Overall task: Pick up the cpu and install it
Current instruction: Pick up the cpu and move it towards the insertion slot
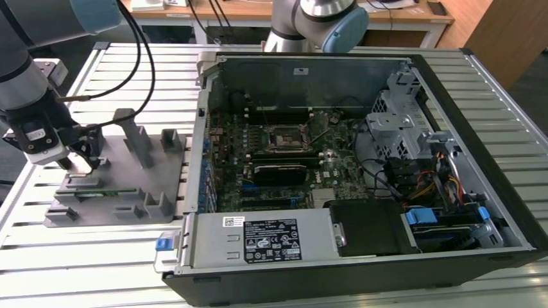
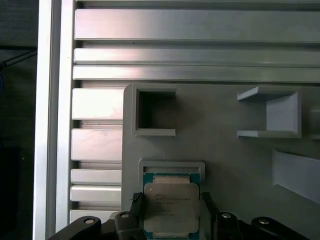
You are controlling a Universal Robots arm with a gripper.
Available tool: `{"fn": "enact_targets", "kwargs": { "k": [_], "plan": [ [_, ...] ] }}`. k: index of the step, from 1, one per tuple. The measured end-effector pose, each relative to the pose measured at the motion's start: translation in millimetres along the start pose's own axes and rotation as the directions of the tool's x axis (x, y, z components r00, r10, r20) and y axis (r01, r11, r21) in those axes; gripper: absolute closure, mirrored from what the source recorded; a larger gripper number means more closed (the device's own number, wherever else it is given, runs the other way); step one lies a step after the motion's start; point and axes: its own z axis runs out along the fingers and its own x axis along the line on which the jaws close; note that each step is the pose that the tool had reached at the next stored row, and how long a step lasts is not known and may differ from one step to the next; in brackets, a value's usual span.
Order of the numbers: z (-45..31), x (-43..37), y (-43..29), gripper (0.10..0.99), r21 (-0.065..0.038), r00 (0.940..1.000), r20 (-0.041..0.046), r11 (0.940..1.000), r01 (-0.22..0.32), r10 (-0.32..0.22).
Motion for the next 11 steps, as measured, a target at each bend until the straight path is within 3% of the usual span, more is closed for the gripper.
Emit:
{"fn": "enact_targets", "kwargs": {
  "k": [11],
  "plan": [
    [-3.4,0.1,0.2,0.553,0.000,1.0000,-0.0001,1.0000,0.000,0.000]
  ]
}}
